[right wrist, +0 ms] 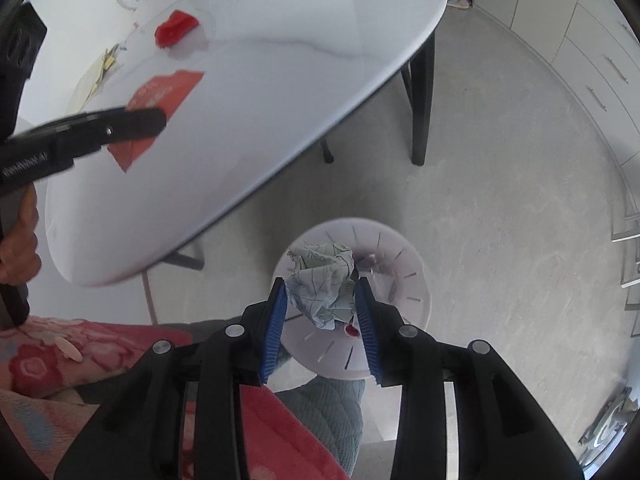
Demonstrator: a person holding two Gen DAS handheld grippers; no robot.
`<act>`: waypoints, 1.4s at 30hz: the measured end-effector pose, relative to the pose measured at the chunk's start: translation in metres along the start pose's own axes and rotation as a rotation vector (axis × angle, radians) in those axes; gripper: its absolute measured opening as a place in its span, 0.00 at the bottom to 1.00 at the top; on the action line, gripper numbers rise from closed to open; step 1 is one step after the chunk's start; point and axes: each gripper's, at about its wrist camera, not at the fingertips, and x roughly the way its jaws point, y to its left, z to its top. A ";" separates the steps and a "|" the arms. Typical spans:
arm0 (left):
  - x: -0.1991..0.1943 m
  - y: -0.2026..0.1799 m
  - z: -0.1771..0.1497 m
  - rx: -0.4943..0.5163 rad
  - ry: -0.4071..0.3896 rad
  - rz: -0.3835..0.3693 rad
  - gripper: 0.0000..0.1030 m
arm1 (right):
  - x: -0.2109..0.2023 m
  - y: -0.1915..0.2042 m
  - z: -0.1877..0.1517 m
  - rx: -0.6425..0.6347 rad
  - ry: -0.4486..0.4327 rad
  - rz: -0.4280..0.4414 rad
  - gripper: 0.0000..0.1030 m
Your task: Collect trash
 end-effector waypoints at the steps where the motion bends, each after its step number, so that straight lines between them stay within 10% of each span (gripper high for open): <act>1: 0.001 -0.003 -0.001 0.001 0.005 0.002 0.40 | 0.002 -0.001 -0.004 -0.006 0.006 0.001 0.58; 3: 0.004 -0.012 -0.003 0.002 0.016 0.003 0.40 | 0.004 0.000 -0.005 -0.019 0.011 -0.024 0.87; 6: 0.006 -0.024 -0.009 0.006 0.021 0.005 0.40 | 0.000 -0.003 -0.011 -0.024 0.008 -0.029 0.96; 19: 0.015 -0.073 -0.034 0.031 0.059 -0.008 0.40 | -0.010 -0.032 -0.038 0.004 0.017 -0.039 0.97; 23: 0.019 -0.085 -0.041 0.056 0.083 -0.018 0.78 | -0.013 -0.040 -0.048 0.010 0.014 -0.042 0.97; 27: 0.013 -0.094 -0.044 0.072 0.058 0.013 0.92 | -0.016 -0.048 -0.056 0.017 0.012 -0.047 0.97; 42: -0.028 -0.049 -0.048 -0.125 -0.031 0.118 0.92 | -0.028 -0.034 -0.038 -0.022 -0.054 -0.043 0.97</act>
